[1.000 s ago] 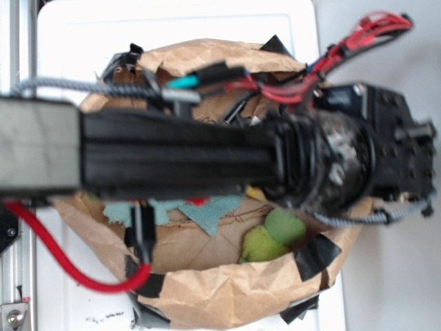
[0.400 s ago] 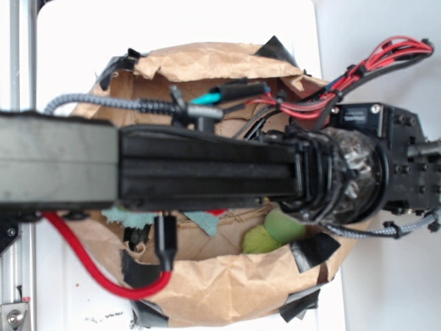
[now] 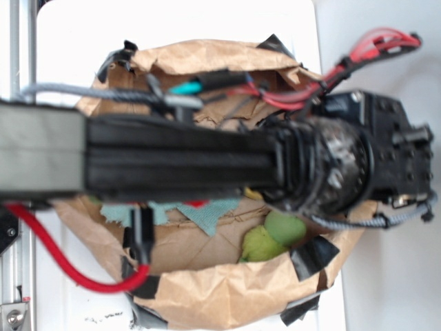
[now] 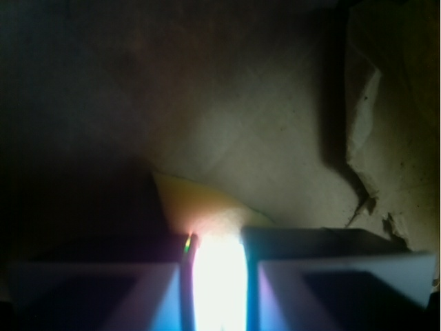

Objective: Grab the green sponge.

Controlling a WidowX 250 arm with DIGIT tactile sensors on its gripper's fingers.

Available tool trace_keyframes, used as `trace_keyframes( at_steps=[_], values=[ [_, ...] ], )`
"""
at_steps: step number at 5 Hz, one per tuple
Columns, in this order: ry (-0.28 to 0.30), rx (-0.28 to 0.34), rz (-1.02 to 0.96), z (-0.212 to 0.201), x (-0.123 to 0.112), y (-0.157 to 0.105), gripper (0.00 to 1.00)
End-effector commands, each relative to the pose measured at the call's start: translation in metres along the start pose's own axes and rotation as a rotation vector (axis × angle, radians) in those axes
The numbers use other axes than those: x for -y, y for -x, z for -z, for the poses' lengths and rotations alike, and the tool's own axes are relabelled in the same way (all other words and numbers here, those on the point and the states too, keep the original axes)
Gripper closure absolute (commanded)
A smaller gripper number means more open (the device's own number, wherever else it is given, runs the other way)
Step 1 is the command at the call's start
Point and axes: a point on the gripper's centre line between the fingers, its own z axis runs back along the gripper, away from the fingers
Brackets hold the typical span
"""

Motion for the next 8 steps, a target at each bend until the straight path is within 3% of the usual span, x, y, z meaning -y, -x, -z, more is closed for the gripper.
trace_keyframes(
  at_steps=[1, 4, 5, 6, 7, 8],
  values=[
    [0.148, -0.014, 0.090, -0.072, -0.039, -0.002, 1.00],
    [0.224, -0.012, 0.176, -0.103, -0.060, 0.019, 1.00],
    [0.224, -0.006, 0.153, -0.098, -0.058, 0.013, 0.19],
    [0.263, -0.012, 0.142, -0.080, -0.049, 0.009, 0.00],
    [0.277, -0.004, 0.123, -0.059, -0.044, 0.001, 0.00],
    [0.254, 0.166, 0.020, -0.038, -0.040, 0.006, 0.00]
  ],
)
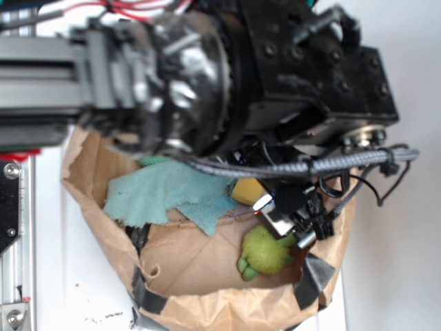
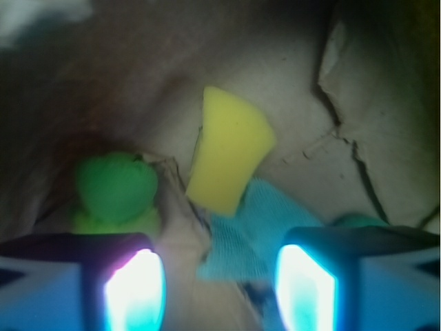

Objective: Grab the green sponge.

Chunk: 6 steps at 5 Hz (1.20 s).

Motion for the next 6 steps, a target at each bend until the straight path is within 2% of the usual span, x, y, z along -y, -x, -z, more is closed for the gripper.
trace_keyframes(
  at_steps=[1, 4, 6],
  values=[
    [-0.007, 0.213, -0.101, 0.0097, -0.0117, -0.0065, 0.00],
    [-0.007, 0.213, -0.101, 0.0097, -0.0117, -0.0065, 0.00],
    [0.041, 0.164, -0.123, 0.0011, -0.0049, -0.0060, 0.00]
  ],
)
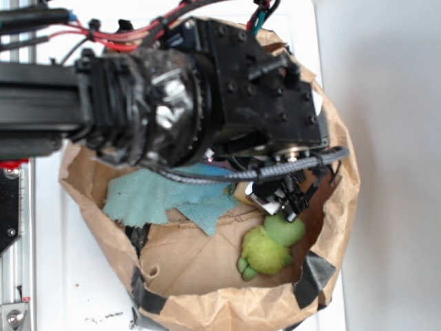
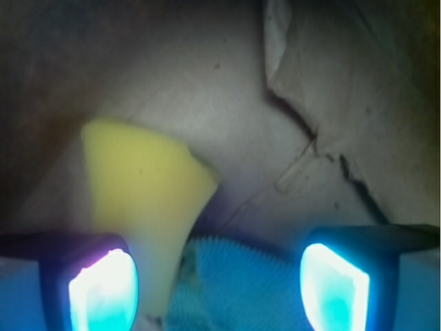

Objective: Grab the green sponge.

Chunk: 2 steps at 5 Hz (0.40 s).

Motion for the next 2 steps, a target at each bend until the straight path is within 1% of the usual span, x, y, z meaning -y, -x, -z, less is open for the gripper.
trace_keyframes(
  at_steps=[1, 2],
  values=[
    [0.112, 0.009, -0.026, -0.0424, 0.0016, -0.0194, 0.00],
    [0.143, 0.010, -0.036, -0.0418, 0.0018, -0.0197, 0.00]
  ],
)
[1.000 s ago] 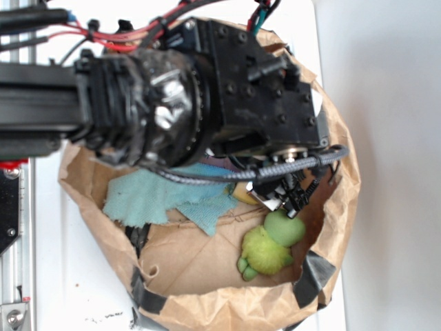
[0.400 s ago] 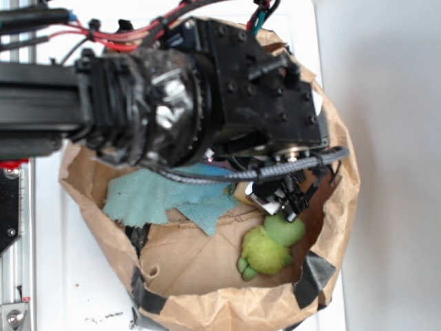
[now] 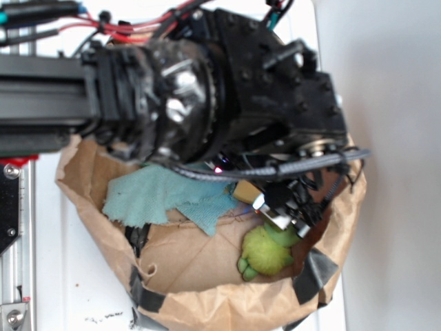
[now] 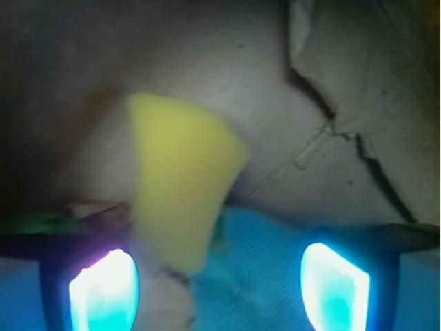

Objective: Grab the green sponge.

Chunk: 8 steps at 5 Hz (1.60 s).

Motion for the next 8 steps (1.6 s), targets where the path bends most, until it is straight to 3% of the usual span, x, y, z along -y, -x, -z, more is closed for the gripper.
trace_keyframes(
  at_steps=[1, 3, 6, 8],
  values=[
    [0.120, 0.081, -0.012, -0.028, 0.006, -0.013, 0.00],
    [0.038, 0.117, -0.066, -0.001, 0.027, -0.020, 0.00],
    [-0.042, 0.141, -0.082, 0.017, 0.038, -0.026, 0.00],
    [-0.053, 0.144, -0.083, 0.018, 0.042, -0.027, 1.00]
  ],
)
